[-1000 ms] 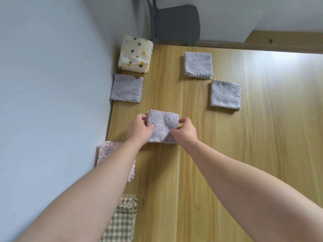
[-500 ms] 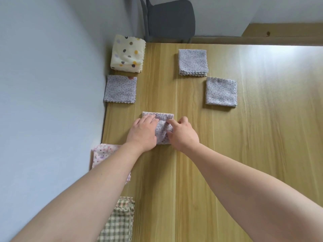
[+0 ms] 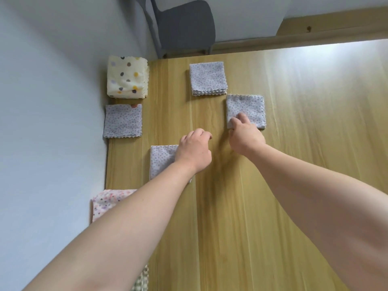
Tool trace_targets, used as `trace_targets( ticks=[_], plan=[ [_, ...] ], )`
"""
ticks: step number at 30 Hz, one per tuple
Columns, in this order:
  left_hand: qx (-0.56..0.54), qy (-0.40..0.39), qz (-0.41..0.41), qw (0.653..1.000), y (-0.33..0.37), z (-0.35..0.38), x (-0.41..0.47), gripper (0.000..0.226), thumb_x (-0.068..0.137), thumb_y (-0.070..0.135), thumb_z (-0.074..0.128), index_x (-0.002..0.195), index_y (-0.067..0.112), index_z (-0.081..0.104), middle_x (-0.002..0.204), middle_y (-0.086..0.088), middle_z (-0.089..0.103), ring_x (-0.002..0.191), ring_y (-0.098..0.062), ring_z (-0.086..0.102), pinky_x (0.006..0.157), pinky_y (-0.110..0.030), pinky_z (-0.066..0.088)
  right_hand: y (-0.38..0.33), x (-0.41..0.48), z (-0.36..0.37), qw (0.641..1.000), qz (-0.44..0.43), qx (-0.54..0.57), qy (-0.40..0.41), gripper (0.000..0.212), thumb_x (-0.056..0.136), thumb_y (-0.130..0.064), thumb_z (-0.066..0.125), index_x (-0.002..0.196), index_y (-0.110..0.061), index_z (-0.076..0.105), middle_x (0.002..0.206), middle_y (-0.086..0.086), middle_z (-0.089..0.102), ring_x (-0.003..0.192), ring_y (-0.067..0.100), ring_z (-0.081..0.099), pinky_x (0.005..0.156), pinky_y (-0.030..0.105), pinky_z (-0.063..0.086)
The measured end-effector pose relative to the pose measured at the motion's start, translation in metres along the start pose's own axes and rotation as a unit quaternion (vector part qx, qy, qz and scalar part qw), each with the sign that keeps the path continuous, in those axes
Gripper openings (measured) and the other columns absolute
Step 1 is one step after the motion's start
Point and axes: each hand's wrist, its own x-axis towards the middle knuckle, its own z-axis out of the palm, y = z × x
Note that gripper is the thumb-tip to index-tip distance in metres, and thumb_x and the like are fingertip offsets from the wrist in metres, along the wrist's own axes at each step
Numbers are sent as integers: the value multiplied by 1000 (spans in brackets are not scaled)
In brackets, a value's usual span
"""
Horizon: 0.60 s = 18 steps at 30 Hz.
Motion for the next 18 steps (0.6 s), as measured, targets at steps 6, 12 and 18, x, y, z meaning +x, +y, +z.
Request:
trace_targets(
  ticks=[6, 12, 18],
  plan=[
    [-21, 40, 15, 999, 12, 7, 9, 55, 83, 3, 49, 136, 18, 55, 138, 1, 52, 129, -23, 46, 108, -36, 33, 30, -37, 16, 992, -114, 8, 55, 24, 99, -33, 51, 96, -23, 72, 121, -13, 61, 95, 33, 58, 83, 40, 48],
    [-33, -12, 47, 998, 34, 24, 4, 65, 84, 5, 51, 147, 20, 45, 153, 3, 41, 141, -21, 35, 116, -38, 28, 57, -67, 17, 981, 88, 91, 149, 34, 95, -48, 57, 102, -17, 69, 116, 5, 59, 104, 30, 58, 92, 42, 44],
    [-20, -108, 35, 993, 48, 47, -18, 67, 87, 13, 53, 152, 21, 39, 159, 3, 35, 144, -23, 32, 120, -39, 26, 37, -55, 9, 963, 231, 138, 23, 48, 92, -39, 63, 128, -9, 51, 134, 13, 45, 128, 33, 45, 107, 44, 40]
  ],
)
